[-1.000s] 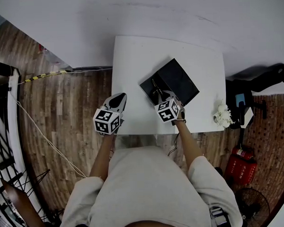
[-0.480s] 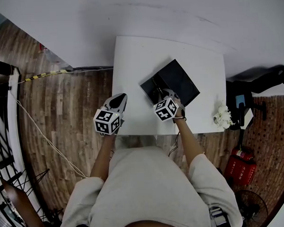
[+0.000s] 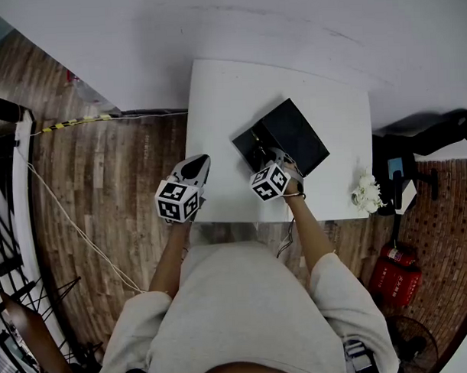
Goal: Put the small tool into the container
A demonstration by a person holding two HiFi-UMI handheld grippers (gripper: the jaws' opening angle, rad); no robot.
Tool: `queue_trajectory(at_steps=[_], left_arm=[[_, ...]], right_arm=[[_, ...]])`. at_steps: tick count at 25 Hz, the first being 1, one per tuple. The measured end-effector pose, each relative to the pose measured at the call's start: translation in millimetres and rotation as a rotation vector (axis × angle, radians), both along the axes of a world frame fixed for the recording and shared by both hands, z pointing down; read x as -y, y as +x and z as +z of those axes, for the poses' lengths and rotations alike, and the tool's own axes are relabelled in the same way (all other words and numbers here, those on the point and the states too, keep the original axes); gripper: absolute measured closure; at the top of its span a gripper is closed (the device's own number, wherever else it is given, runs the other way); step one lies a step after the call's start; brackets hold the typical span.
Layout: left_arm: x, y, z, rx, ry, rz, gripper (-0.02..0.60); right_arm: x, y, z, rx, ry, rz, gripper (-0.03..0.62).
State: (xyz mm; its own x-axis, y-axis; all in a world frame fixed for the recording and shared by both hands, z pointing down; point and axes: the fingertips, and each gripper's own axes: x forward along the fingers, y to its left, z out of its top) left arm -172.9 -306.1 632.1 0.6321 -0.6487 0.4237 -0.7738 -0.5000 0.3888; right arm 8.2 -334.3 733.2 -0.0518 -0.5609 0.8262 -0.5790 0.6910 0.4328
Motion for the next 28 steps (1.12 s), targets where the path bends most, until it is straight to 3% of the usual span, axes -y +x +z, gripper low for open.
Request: queue_trajectory(at_steps=[17,22,28], left_arm=[[-10,-4,1,-0.003,0.0,-0.012,0.566],[-14,-3,1,-0.003,-0.002,-0.011,0.566],[-14,-2,0,-0.004,0.003,-0.009,0.566]], right_arm=[[-12,-5,13,0.01,-0.078,-0.031,0.514],[-21,-10,19,0.039,-0.143,-0.056,0.417],[-24,-11,20,0.073,-0.178,-0.054,0.398]])
